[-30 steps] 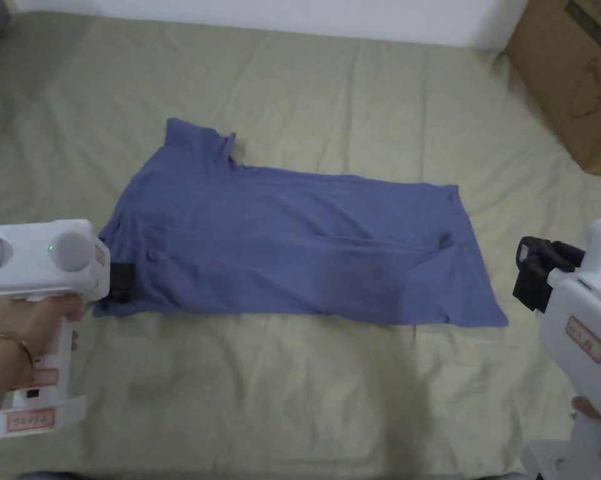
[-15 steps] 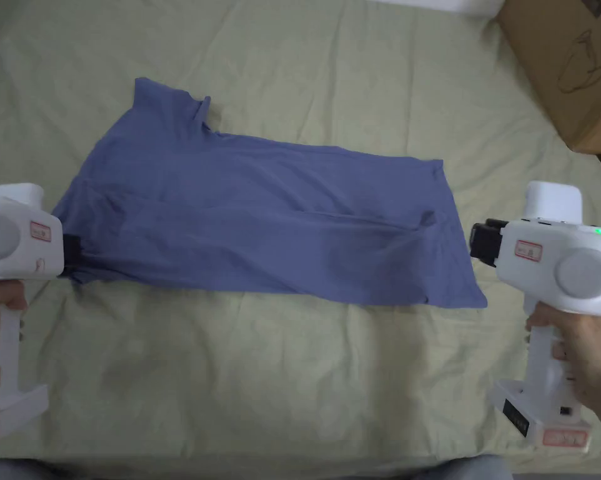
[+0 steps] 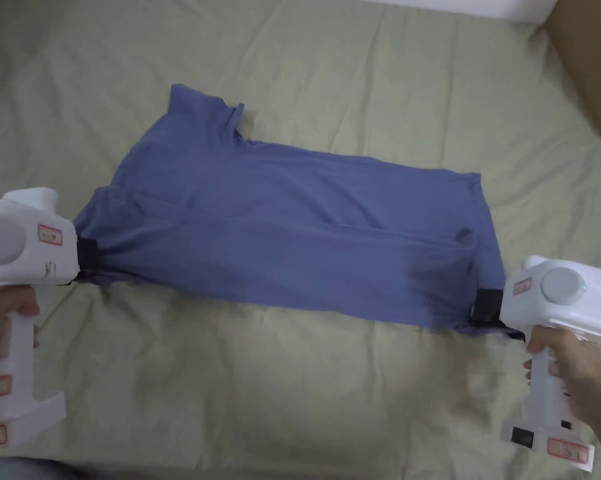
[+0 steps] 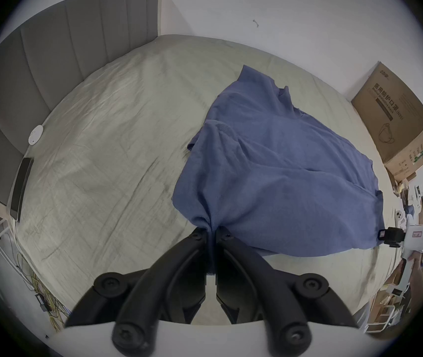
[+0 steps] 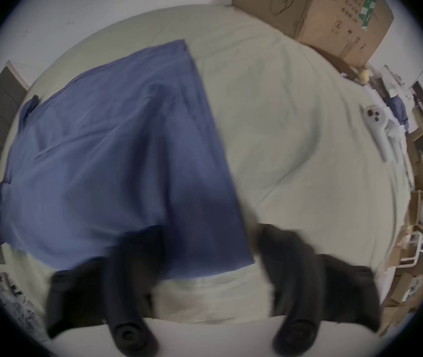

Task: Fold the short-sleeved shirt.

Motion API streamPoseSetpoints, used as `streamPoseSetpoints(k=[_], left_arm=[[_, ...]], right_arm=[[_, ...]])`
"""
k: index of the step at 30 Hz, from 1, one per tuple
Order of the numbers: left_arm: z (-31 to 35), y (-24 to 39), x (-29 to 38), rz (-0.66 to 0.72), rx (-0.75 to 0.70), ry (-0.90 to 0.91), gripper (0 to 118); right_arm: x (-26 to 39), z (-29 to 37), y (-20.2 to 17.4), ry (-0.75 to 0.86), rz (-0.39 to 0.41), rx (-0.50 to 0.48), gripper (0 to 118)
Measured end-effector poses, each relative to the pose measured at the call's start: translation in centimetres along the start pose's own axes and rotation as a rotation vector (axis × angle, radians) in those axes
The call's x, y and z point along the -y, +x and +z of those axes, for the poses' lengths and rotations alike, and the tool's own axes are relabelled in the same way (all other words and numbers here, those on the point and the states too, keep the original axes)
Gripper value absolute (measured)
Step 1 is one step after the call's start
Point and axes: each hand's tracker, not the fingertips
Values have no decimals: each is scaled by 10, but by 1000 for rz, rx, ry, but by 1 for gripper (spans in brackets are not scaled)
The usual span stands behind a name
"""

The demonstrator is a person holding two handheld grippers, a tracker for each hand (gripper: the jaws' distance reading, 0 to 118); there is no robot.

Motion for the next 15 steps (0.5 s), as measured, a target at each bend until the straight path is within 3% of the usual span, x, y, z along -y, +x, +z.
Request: streamPoseSetpoints(k=[1,2,3,6,11,15], left_arm=[[0,0,0,-3,-3,1,4],[0,0,0,-4,-3,0,4],[1,-1,-1,-4,-1,-4,4],[12,-5,-3,0,7,10,4],[43,-16,1,-8,-6,40,4],[80,-35,25,16,34,59,4]], right_arm=[[1,7,-1,29,-2,39,53],[0,13,-1,22,12,3,36],[-2,20,-1,10,9,-61,7],[-4,50,2,42,-13,-45,6],[3,110,29,91,-99,-211,6],[37,147,42,119,-69,-266,6]])
